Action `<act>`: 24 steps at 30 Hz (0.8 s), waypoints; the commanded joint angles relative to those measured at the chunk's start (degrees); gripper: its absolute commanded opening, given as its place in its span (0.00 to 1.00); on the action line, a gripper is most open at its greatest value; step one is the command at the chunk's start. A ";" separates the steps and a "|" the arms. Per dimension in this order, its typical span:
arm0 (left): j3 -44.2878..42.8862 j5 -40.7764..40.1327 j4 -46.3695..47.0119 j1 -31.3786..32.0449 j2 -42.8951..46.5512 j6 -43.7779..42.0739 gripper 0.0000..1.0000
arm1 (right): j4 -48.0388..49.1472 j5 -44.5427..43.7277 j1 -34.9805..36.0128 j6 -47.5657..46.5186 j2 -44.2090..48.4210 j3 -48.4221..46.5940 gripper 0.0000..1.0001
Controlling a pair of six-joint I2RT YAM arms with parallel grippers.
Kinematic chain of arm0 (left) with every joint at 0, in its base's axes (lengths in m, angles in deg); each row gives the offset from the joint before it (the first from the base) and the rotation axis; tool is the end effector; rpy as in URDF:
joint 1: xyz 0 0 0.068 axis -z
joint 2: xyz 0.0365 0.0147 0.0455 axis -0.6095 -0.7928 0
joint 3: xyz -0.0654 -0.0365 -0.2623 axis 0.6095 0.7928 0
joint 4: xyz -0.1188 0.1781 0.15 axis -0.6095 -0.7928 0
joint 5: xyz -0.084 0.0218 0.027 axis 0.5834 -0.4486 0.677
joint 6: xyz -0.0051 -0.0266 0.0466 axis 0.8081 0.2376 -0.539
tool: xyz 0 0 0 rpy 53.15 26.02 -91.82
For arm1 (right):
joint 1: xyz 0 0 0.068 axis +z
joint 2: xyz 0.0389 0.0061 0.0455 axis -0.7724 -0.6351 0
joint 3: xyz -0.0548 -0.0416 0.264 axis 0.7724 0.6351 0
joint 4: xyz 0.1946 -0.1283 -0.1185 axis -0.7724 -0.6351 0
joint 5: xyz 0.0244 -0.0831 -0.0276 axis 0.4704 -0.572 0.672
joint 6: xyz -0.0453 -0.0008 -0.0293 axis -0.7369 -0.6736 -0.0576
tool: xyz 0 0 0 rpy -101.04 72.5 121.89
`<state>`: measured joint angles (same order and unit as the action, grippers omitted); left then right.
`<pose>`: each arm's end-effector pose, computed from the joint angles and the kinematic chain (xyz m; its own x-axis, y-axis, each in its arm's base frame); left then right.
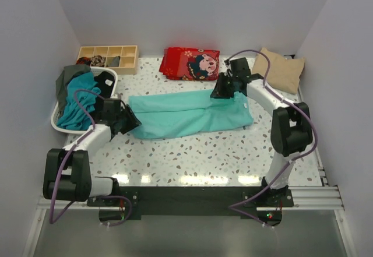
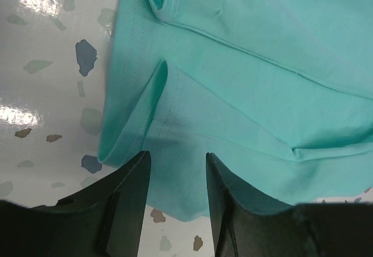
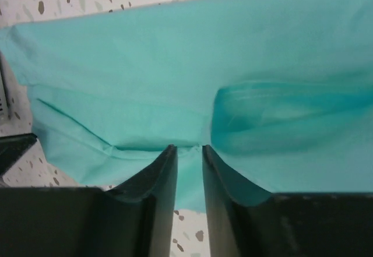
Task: Fold and stack the t-shirts
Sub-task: Fold the other side of the tshirt into a rectangle
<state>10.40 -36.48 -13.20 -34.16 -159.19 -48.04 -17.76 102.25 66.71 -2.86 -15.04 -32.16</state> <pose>0.2503 -0.0188 0.1744 -0.6918 -0.5559 -0.4609 -0.3553 0.8177 -0.4529 0.3865 0.1226 0.2406 -0.8451 0.2179 -0.4882 -0.0650 0.8645 0.4984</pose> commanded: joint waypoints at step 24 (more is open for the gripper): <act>3.96 1.20 -3.47 0.12 11.63 0.24 0.57 | -2.80 -11.53 0.38 -9.36 7.17 13.25 0.59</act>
<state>10.64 -37.28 -16.61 -34.16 -152.79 -48.98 -23.01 91.45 66.95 -11.32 -8.66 -22.06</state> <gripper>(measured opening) 0.574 0.594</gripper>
